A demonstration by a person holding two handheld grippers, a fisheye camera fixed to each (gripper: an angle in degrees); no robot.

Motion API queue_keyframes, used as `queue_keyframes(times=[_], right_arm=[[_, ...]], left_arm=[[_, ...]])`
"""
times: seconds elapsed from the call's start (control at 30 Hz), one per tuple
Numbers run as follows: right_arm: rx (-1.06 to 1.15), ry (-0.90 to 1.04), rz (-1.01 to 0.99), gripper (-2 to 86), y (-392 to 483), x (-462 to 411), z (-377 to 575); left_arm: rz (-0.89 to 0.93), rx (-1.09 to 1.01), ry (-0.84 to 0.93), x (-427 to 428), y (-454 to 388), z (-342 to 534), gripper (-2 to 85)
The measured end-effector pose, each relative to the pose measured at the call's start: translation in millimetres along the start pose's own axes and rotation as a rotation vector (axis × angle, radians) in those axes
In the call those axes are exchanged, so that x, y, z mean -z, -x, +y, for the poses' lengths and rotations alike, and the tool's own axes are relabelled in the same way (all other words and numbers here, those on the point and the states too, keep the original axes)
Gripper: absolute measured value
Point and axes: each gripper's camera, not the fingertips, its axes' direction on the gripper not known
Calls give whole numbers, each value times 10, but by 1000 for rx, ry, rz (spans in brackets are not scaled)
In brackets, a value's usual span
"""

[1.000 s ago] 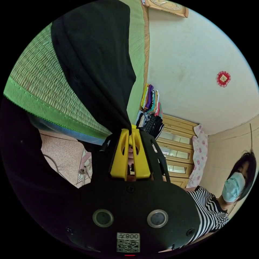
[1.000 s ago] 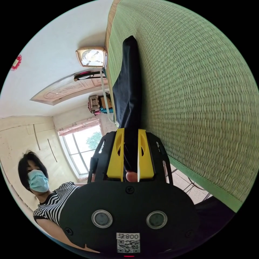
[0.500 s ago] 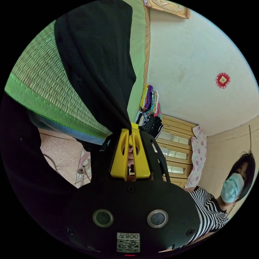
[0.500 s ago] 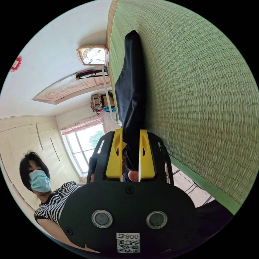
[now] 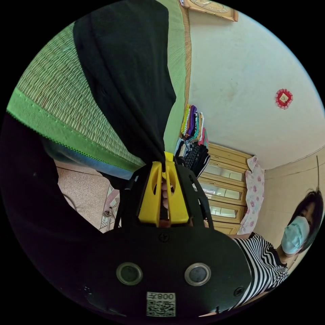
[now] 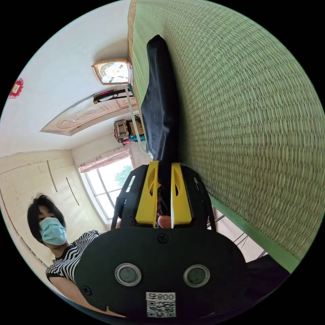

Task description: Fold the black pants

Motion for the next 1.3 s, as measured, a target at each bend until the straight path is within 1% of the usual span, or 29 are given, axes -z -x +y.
queue_keyframes(times=[0.2,0.3,0.43,0.57,0.67,0.77,1.03,1.13,1.3], right_arm=[[6,2,-3,36,83,66,101],[37,-1,-16,29,230,126,163],[105,-2,-46,24,570,198,211],[155,10,-73,21,901,241,208],[173,19,-78,19,1091,260,209],[189,29,-65,18,1244,281,244],[204,32,-67,15,1457,412,510],[206,36,-60,15,1486,495,669],[188,38,-37,14,1448,709,1007]], left_arm=[[-13,-30,-16,56,-144,40,32],[0,-45,-75,176,-226,71,46],[34,-18,-230,443,-278,120,78],[135,59,-397,661,-259,137,111],[136,88,-467,720,-332,126,125],[154,136,-499,696,-388,103,133],[148,173,-490,395,-728,3,126],[134,195,-494,253,-875,-26,106],[111,157,-463,-35,-1206,1,63]])
